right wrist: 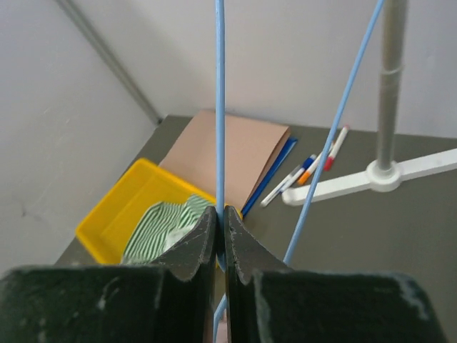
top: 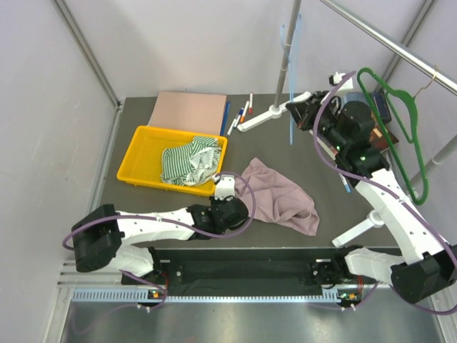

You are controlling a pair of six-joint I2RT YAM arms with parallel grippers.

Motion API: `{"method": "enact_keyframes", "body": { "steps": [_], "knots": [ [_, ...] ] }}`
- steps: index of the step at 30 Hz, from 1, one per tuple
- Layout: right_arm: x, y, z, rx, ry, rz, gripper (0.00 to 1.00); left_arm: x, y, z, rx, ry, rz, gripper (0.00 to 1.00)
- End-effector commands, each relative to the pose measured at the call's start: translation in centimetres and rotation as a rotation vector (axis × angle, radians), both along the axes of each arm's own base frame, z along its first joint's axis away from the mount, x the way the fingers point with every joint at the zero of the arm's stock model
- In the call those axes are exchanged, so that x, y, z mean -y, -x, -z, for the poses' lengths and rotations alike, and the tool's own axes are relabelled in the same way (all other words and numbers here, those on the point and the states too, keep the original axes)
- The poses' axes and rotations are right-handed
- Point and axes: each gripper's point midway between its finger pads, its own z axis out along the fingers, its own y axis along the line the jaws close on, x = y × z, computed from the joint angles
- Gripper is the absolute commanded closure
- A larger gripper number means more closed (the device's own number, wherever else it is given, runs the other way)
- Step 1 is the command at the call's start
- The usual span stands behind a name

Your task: Place the tank top on the hanger

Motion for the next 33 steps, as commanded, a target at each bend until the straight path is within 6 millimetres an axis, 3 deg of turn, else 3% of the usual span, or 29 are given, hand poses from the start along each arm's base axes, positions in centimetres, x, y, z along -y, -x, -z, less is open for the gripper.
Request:
{"method": "enact_keyframes", "body": {
  "steps": [1, 5, 6, 8, 9, 11, 12, 14, 15, 16, 19, 23, 26, 33],
  "knots": [
    [-2.8, 4.5, 0.9, -0.011, 0.001, -0.232, 1.0, 0.7, -1.5, -2.5, 0.053, 0.081, 0.023, 1.0],
    [-3.5, 8.2, 2.6, -0.041, 0.01, -0.34, 1.0, 1.3, -1.8, -2.7, 0.055, 0.118, 0.092, 1.0],
    [-3.6, 8.7, 4.0, -0.078, 0.016, -0.352, 1.0, 1.6, -1.9, -3.2, 0.068, 0.137, 0.104, 1.0],
    [-3.7, 10.3, 4.7, -0.092, 0.02, -0.39, 1.0, 1.8, -1.8, -3.2, 0.066, 0.137, 0.132, 1.0],
    [-3.8, 10.9, 6.3, -0.132, 0.032, -0.404, 1.0, 1.8, -1.8, -3.3, 0.067, 0.141, 0.14, 1.0],
    [-3.7, 12.4, 6.9, -0.141, 0.033, -0.431, 1.0, 2.0, -1.7, -3.4, 0.06, 0.158, 0.164, 1.0],
    [-3.6, 12.9, 8.6, -0.185, 0.043, -0.433, 1.0, 2.1, -1.6, -3.5, 0.058, 0.173, 0.172, 1.0],
    [-3.2, 13.9, 9.2, -0.196, 0.043, -0.432, 1.0, 2.1, -1.6, -3.2, 0.053, 0.194, 0.186, 0.89],
    [-3.0, 14.2, 10.5, -0.234, 0.048, -0.426, 1.0, 2.2, -1.2, -3.0, 0.04, 0.2, 0.2, 0.85],
    [-2.8, 14.6, 10.6, -0.231, 0.046, -0.424, 1.0, 2.1, -1.0, -2.7, 0.032, 0.202, 0.204, 0.74],
    [-2.3, 15.2, 12.7, -0.282, 0.049, -0.408, 1.0, 2.7, -0.4, -2.6, 0.01, 0.247, 0.23, 0.53],
    [-1.9, 15.9, 15.1, -0.34, 0.049, -0.399, 1.0, 2.9, 1.1, -1.7, -0.043, 0.297, 0.261, 0.37],
    [-1.8, 16.7, 15.3, -0.347, 0.049, -0.416, 1.0, 2.4, 1.8, -1.0, -0.066, 0.328, 0.251, 0.29],
    [-0.5, 18.0, 15.7, -0.376, 0.079, -0.386, 1.0, 3.5, 2.4, -0.7, -0.068, 0.411, 0.294, 0.28]
  ]
}}
